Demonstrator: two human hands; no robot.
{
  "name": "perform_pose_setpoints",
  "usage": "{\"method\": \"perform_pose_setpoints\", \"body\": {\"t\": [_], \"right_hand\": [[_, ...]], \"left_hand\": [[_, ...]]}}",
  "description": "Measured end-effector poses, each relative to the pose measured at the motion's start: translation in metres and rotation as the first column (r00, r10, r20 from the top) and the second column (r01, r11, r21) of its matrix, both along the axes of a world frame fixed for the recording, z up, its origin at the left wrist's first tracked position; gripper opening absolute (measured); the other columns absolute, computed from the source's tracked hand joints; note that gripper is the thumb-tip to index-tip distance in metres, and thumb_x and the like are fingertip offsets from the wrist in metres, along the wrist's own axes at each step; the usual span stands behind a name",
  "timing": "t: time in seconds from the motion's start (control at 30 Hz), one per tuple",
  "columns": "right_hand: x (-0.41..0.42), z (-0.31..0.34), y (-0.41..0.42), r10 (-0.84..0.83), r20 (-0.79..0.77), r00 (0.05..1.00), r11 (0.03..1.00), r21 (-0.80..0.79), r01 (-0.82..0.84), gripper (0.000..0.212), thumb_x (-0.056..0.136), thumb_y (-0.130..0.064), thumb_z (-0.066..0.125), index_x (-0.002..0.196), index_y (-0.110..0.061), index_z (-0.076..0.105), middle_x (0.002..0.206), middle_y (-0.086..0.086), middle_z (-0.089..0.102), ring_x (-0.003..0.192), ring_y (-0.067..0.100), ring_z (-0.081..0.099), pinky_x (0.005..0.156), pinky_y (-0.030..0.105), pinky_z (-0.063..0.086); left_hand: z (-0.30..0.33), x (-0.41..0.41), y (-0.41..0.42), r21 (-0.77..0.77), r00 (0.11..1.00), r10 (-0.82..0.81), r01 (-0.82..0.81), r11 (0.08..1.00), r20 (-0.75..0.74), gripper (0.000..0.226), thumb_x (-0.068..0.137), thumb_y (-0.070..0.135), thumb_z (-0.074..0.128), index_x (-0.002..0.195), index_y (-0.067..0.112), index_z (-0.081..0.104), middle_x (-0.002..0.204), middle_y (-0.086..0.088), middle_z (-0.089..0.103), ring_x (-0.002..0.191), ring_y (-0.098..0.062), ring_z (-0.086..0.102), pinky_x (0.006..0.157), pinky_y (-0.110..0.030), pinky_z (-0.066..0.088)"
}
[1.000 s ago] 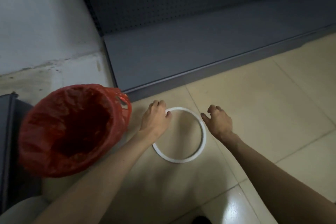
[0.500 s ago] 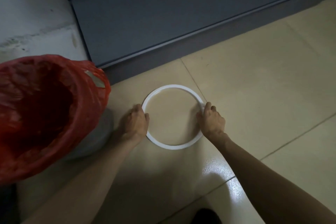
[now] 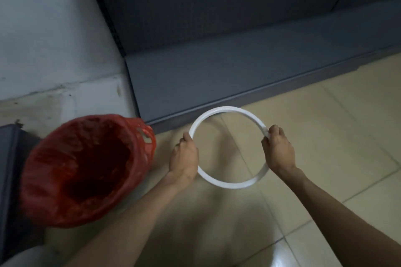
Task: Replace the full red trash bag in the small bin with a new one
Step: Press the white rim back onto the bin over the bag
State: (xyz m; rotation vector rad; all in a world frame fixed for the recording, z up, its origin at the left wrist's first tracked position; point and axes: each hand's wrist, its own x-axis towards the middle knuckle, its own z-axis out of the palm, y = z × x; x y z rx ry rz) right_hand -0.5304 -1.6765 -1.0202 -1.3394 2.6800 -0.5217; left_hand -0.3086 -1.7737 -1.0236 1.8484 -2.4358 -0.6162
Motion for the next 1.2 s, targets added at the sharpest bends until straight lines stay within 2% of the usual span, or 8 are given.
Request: {"method": "perform_pose_setpoints", "body": {"t": [0.17,0.33,0.53,0.63,0.77,0.87,0.97,1.2], "right_hand": [[0.004,0.071,-0.034,0.083,-0.009,0.997,0.989,-0.124,-0.083,0.013,0.09,-0.008,0.056,0.096,0.001,0.048,0.096,0.023,0.055,0.073,0.044,0.055,0.062,0.046,0.045],[0.056,0.097,-0.084,0.258,0.035,0.965,0.951,-0.185,-0.248,0.014,0.091,-0.009,0.056,0.098,0.0,0.049,0.099,0.021,0.055,0.08,0.044,0.056,0.066,0.047,0.046],[0.166,0.094,-0.133,0.526,0.07,0.848,0.845,-0.163,-0.51,0.015,0.093,-0.017,0.056,0.098,-0.004,0.049,0.101,0.017,0.056,0.081,0.041,0.059,0.066,0.048,0.05],[0.214,0.089,-0.147,0.624,0.085,0.777,0.78,-0.129,-0.612,0.018,0.095,-0.022,0.053,0.101,-0.006,0.048,0.104,0.016,0.055,0.086,0.041,0.06,0.068,0.046,0.049],[0.257,0.075,-0.155,0.715,0.115,0.69,0.699,-0.08,-0.711,0.022,0.099,-0.028,0.044,0.113,-0.012,0.045,0.112,0.013,0.055,0.087,0.039,0.062,0.073,0.048,0.051],[0.273,0.064,-0.155,0.753,0.098,0.651,0.657,-0.046,-0.753,0.038,0.098,-0.025,0.045,0.135,-0.02,0.038,0.117,0.013,0.052,0.088,0.039,0.063,0.075,0.05,0.053],[0.277,0.059,-0.154,0.774,0.047,0.631,0.633,-0.015,-0.774,0.053,0.097,-0.022,0.047,0.146,-0.026,0.028,0.113,0.012,0.05,0.087,0.036,0.062,0.073,0.048,0.055],[0.278,0.058,-0.158,0.774,0.004,0.633,0.633,0.024,-0.774,0.049,0.096,-0.021,0.05,0.141,-0.026,0.031,0.109,0.012,0.05,0.069,0.03,0.063,0.062,0.046,0.058]], "left_hand": [[0.083,0.023,-0.016,-0.106,0.996,0.054,-0.061,0.992,-0.068,0.019,0.098,0.011,0.04,0.114,0.002,0.044,0.104,-0.02,0.068,0.097,-0.043,0.064,0.071,-0.045,0.043],[0.129,0.093,-0.028,-0.18,0.978,0.164,-0.186,0.966,-0.129,0.019,0.097,0.015,0.047,0.111,0.002,0.046,0.103,-0.021,0.067,0.097,-0.045,0.064,0.073,-0.046,0.046],[0.133,0.212,-0.022,-0.155,0.902,0.408,-0.427,0.891,-0.142,0.015,0.098,0.019,0.048,0.109,0.009,0.047,0.1,-0.011,0.066,0.087,-0.034,0.066,0.063,-0.036,0.041],[0.122,0.261,-0.008,-0.147,0.864,0.492,-0.504,0.851,-0.11,0.016,0.099,0.023,0.045,0.11,0.011,0.046,0.099,-0.01,0.065,0.08,-0.029,0.063,0.064,-0.037,0.048],[0.103,0.299,0.011,-0.123,0.82,0.563,-0.572,0.811,-0.099,0.007,0.1,0.022,0.043,0.097,0.016,0.043,0.096,-0.009,0.064,0.075,-0.025,0.061,0.068,-0.042,0.055],[0.091,0.312,0.022,-0.117,0.832,0.545,-0.555,0.824,-0.106,0.011,0.101,0.022,0.04,0.111,0.019,0.043,0.102,-0.007,0.063,0.081,-0.024,0.061,0.072,-0.041,0.054],[0.083,0.314,0.025,-0.124,0.86,0.507,-0.51,0.851,-0.055,0.042,0.102,0.029,0.038,0.143,0.023,0.03,0.106,-0.007,0.059,0.085,-0.023,0.06,0.072,-0.036,0.051],[0.074,0.31,0.02,-0.184,0.861,0.508,-0.502,0.845,-0.01,0.053,0.103,0.032,0.035,0.153,0.023,0.019,0.109,-0.011,0.058,0.086,-0.022,0.058,0.069,-0.034,0.047]]}}
